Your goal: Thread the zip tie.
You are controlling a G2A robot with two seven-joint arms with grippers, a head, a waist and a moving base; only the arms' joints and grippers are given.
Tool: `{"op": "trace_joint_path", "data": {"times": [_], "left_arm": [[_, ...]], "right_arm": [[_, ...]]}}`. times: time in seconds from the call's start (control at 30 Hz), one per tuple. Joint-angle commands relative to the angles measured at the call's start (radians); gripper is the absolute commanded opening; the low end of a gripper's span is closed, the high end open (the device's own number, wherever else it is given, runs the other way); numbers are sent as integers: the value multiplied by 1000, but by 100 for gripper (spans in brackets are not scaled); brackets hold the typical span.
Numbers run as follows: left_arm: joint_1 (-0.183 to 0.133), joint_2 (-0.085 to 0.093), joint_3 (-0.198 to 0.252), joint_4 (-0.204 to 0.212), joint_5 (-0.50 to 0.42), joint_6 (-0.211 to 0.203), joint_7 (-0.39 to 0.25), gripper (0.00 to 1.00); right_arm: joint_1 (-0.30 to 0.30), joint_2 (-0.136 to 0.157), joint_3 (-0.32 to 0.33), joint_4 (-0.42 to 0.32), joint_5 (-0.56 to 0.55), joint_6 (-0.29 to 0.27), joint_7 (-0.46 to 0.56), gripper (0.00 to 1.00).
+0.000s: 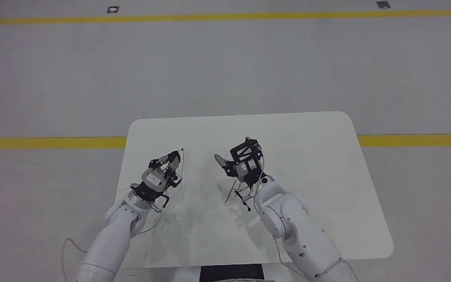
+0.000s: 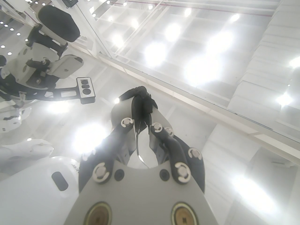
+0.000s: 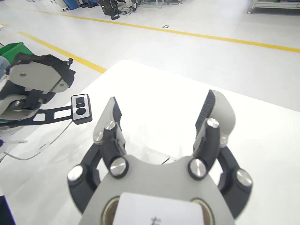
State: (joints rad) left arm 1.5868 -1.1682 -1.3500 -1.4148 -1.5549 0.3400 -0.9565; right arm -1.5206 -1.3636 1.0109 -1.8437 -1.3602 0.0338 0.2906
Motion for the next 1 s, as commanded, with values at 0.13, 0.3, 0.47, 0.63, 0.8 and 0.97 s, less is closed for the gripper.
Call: {"op": "trace_joint_path", "data": {"times": [0.13,0.3,0.47,0.63,0.8,0.97], "left_arm": [[0,0,0,0,0,0,0,0],[0,0,0,0,0,0,0,0],[1,3,12,-18,2,0,-2,0],[-6,22,42,-29,11,0,-68,0],[-20,47,69,-39,-9,0,-111,0],[-31,73,80,-65,-15,0,-128,0]], "right_arm": [[1,0,-1,1,0,1,0,100],[1,0,-1,1,0,1,0,100],[-25,5,76,-17,111,-8,-39,100],[-61,14,164,-48,244,-58,-57,100],[-90,22,216,-72,317,-103,-65,100],[-113,27,248,-94,365,-140,-79,100]]}}
